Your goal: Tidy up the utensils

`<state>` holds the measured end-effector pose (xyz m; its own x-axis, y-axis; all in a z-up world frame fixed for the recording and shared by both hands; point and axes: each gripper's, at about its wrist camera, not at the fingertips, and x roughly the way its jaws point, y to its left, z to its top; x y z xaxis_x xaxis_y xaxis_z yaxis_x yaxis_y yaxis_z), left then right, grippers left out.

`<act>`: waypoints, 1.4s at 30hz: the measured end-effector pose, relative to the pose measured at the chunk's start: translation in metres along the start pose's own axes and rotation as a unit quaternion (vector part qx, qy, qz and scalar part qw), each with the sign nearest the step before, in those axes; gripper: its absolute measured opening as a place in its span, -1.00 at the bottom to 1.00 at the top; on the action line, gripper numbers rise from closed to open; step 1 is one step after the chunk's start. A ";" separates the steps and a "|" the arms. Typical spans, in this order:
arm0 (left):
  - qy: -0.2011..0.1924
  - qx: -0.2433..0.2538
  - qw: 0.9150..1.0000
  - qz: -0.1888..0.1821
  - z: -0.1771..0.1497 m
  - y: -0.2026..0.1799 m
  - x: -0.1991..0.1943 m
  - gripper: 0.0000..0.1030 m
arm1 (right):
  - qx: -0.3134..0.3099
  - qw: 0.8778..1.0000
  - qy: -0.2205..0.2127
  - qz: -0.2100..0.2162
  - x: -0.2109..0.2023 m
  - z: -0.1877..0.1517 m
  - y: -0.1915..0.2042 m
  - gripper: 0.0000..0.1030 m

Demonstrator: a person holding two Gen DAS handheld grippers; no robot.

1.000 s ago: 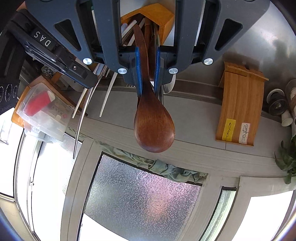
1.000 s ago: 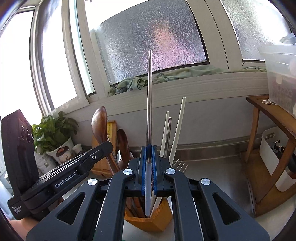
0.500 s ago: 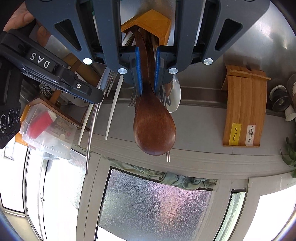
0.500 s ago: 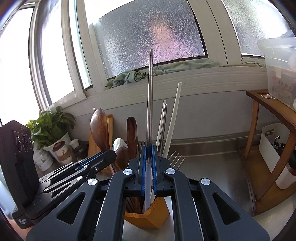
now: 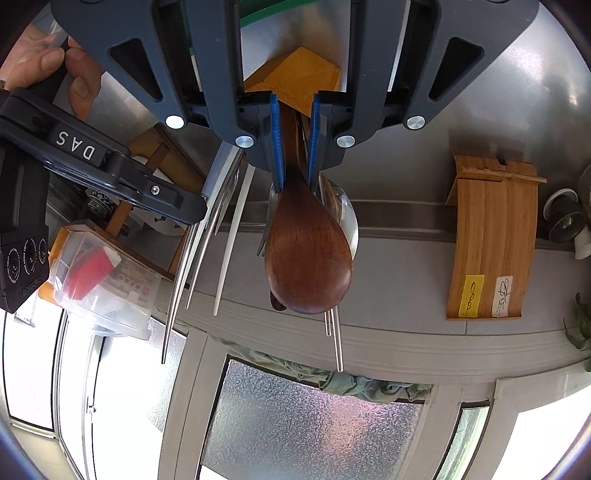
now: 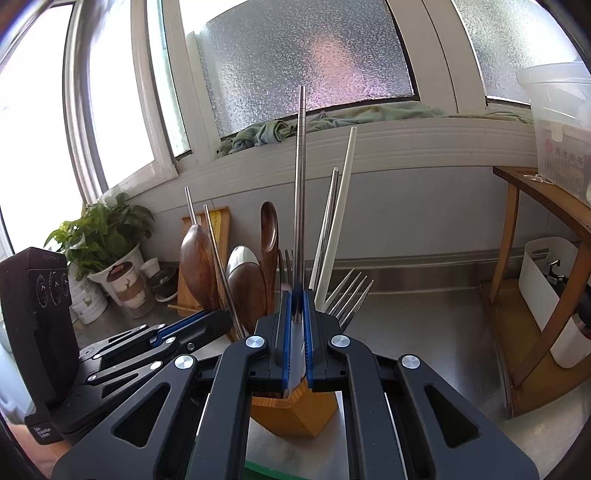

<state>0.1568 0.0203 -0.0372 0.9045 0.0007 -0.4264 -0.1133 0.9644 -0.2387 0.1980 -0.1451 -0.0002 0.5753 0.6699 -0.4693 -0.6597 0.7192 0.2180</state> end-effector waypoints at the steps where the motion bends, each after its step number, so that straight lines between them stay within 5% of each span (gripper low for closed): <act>1: 0.000 0.000 1.000 -0.003 -0.001 0.001 -0.001 -0.79 | -0.004 1.000 0.003 0.000 0.000 -0.002 0.001 -0.88; 25: 0.046 0.005 0.999 -0.013 -0.033 0.004 -0.005 -0.90 | -0.010 0.997 0.073 -0.012 0.004 -0.036 0.003 -0.82; 33: 0.054 -0.007 0.999 0.000 -0.043 0.008 -0.035 -0.90 | 0.002 0.996 0.085 -0.034 -0.024 -0.052 -0.002 -0.81; 35: 0.055 -0.016 0.998 0.004 -0.046 0.010 -0.047 -0.84 | 0.005 0.995 0.089 -0.042 -0.037 -0.057 -0.003 -0.80; 36: 0.057 -0.020 0.998 0.006 -0.048 0.010 -0.055 -0.65 | 0.007 0.995 0.093 -0.047 -0.043 -0.059 -0.003 -0.77; 37: 0.059 -0.022 0.998 0.009 -0.050 0.009 -0.062 -0.33 | 0.009 0.994 0.097 -0.049 -0.049 -0.062 -0.003 -0.49; 38: 0.058 -0.024 0.998 0.012 -0.052 0.008 -0.069 -0.19 | 0.012 0.994 0.098 -0.053 -0.055 -0.064 -0.003 0.01; 39: 0.056 -0.025 0.998 0.012 -0.053 0.006 -0.078 -0.10 | 0.015 0.994 0.093 -0.057 -0.064 -0.065 -0.003 0.23; 42: 0.064 -0.026 0.998 0.012 -0.057 0.001 -0.097 0.16 | 0.015 0.994 0.093 -0.062 -0.084 -0.068 0.000 0.45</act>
<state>0.0456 0.0059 -0.0463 0.8422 -0.0136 -0.5390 -0.1585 0.9493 -0.2716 0.1166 -0.2141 -0.0188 0.5501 0.5325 -0.6433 -0.5735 0.8008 0.1725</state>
